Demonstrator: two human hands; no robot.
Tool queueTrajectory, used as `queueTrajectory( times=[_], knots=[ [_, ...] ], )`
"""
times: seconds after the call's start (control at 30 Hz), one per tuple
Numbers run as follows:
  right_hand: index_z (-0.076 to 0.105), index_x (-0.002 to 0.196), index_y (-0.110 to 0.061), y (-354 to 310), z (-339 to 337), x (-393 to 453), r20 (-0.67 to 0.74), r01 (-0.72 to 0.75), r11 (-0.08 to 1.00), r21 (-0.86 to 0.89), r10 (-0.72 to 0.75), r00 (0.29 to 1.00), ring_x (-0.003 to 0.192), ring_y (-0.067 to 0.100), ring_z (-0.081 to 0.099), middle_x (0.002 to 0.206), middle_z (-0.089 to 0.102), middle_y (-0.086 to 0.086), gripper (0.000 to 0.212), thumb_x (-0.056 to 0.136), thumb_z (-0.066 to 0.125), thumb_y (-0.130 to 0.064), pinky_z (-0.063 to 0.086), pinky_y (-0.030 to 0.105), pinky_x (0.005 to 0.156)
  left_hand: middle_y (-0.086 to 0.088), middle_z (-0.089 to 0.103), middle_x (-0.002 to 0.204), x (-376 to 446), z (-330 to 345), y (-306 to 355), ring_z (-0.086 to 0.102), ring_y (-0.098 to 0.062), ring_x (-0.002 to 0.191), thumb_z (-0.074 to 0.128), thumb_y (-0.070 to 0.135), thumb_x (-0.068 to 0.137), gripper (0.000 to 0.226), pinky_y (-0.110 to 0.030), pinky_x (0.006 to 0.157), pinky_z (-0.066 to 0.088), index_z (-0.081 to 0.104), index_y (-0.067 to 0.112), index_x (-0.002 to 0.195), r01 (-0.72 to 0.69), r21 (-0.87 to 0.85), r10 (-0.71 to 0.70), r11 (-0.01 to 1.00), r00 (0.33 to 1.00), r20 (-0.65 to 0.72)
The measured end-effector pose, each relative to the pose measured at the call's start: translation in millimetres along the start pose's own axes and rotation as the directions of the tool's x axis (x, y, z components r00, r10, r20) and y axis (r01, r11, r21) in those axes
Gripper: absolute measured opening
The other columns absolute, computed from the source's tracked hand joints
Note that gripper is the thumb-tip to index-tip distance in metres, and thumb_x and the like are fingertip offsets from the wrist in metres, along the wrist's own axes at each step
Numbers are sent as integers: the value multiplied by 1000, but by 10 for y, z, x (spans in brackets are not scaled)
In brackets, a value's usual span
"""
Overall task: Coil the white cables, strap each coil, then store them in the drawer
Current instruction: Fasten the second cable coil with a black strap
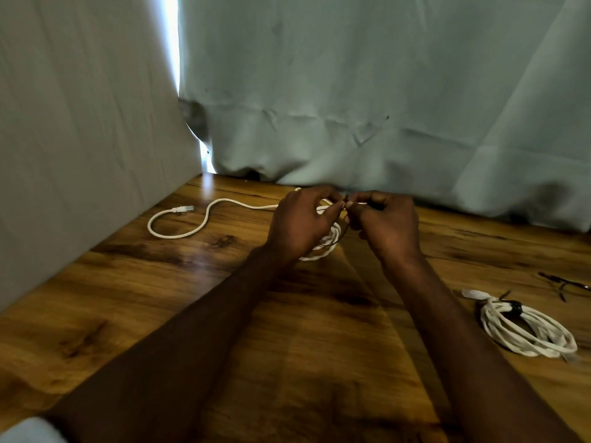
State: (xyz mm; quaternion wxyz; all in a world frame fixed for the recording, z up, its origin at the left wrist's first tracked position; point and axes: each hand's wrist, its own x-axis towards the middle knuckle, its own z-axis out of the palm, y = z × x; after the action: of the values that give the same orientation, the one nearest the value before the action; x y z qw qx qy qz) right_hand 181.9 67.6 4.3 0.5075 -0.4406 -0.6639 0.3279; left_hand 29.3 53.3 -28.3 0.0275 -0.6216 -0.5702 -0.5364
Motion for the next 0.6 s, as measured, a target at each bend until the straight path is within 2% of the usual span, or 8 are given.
queueTrajectory(
  times=[0.07, 0.17, 0.23, 0.33, 0.43, 0.53, 0.6],
  knots=[
    [78, 104, -22, -38, -31, -13, 67, -62, 992, 107, 55, 996, 65, 16, 74, 71, 77, 4, 19, 88, 73, -12, 56, 27, 61, 16, 76, 91, 7, -9, -12, 71, -4, 90, 66, 52, 87, 23, -40, 81, 56, 76, 33, 95, 30, -58, -29, 998, 999, 19],
    [75, 97, -12, -81, -61, -23, 150, -204, 946, 251, 170, 974, 60, 21, 71, 70, 75, 10, 8, 95, 67, -10, 50, 25, 54, 17, 76, 94, 14, -17, -13, 71, -2, 94, 66, 48, 86, 22, -39, 84, 56, 78, 33, 98, 29, -94, -23, 995, 997, 70],
    [73, 91, -11, -76, -74, -25, 134, -232, 933, 274, 201, 970, 61, 23, 72, 70, 74, 8, 8, 95, 67, -7, 50, 25, 53, 13, 77, 93, 13, -19, -8, 72, -4, 92, 67, 42, 89, 18, -39, 85, 56, 78, 29, 97, 45, -145, -29, 988, 993, 114],
    [75, 84, -17, -52, -90, -27, 98, -244, 915, 322, 224, 970, 64, 15, 68, 72, 73, 1, 14, 91, 71, -5, 51, 25, 54, 2, 79, 96, -16, -43, 55, 75, -16, 96, 73, 26, 93, 13, -45, 93, 57, 80, 16, 98, 119, -388, -41, 914, 978, 203],
    [76, 83, -20, -55, -79, -35, 132, -374, 841, 391, 351, 927, 66, 9, 60, 65, 68, -7, 11, 89, 77, -11, 48, 24, 58, -4, 79, 100, -30, -53, 88, 74, -24, 100, 73, 21, 94, 16, -49, 97, 55, 79, 10, 103, 157, -486, -43, 860, 971, 236],
    [76, 79, -21, -40, -58, -18, 127, -420, 818, 392, 404, 906, 67, 13, 50, 63, 63, -6, 11, 88, 78, -14, 33, 24, 54, -13, 78, 99, -27, -41, 85, 73, -29, 92, 75, 24, 91, 19, -43, 83, 55, 78, 8, 103, 250, -549, -127, 798, 959, 252],
    [76, 79, -20, -38, -35, -34, 125, -414, 827, 381, 397, 909, 65, 13, 45, 60, 62, -8, 10, 88, 77, -15, 26, 24, 53, -27, 73, 98, -28, -25, 76, 64, -34, 81, 78, 28, 89, 23, -45, 74, 48, 77, 8, 100, 313, -596, -171, 739, 943, 285]
  ],
)
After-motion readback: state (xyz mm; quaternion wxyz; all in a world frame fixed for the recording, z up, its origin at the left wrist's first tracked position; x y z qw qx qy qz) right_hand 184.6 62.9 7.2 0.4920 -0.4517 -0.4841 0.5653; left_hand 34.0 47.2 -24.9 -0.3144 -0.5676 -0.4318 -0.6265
